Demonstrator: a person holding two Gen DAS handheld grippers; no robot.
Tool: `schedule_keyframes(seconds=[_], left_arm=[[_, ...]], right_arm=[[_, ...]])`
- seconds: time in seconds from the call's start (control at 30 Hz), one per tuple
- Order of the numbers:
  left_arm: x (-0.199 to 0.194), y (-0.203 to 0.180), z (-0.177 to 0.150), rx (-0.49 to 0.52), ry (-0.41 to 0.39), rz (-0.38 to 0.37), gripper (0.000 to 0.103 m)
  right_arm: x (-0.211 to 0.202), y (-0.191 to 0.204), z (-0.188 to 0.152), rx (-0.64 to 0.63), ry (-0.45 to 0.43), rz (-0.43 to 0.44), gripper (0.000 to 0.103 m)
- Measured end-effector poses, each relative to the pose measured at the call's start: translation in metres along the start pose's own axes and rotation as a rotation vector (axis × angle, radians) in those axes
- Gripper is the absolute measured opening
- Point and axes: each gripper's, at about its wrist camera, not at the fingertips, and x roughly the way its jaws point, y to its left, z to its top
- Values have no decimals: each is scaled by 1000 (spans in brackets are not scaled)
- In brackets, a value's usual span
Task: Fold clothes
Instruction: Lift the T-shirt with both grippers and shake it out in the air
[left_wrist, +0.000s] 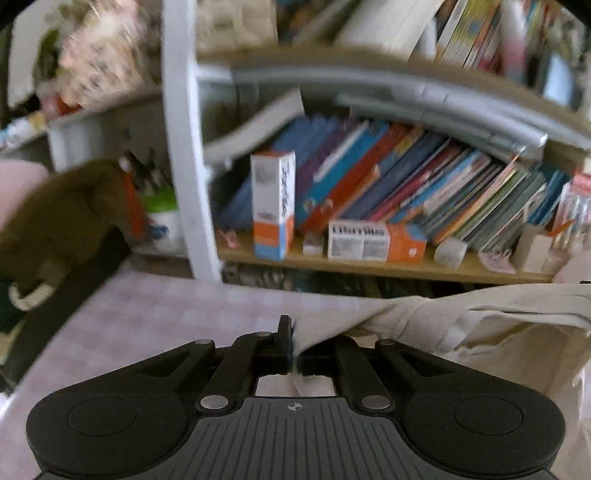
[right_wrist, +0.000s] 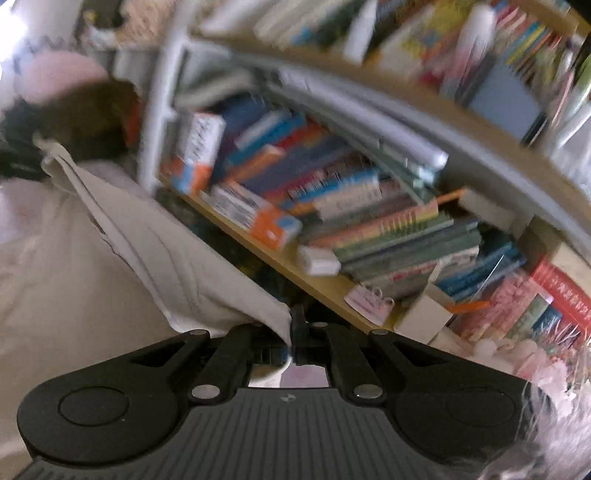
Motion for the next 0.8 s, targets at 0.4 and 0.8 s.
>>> schedule_keyframes(seconds=[0.4,0.8], left_arm=[[88,-25,42,94,125,25,8],[60,-14,3,228,152,0,78]], right_arm=[[112,-44,54,84,94,-165,2],[104,-24,7,134,255,-38,64]])
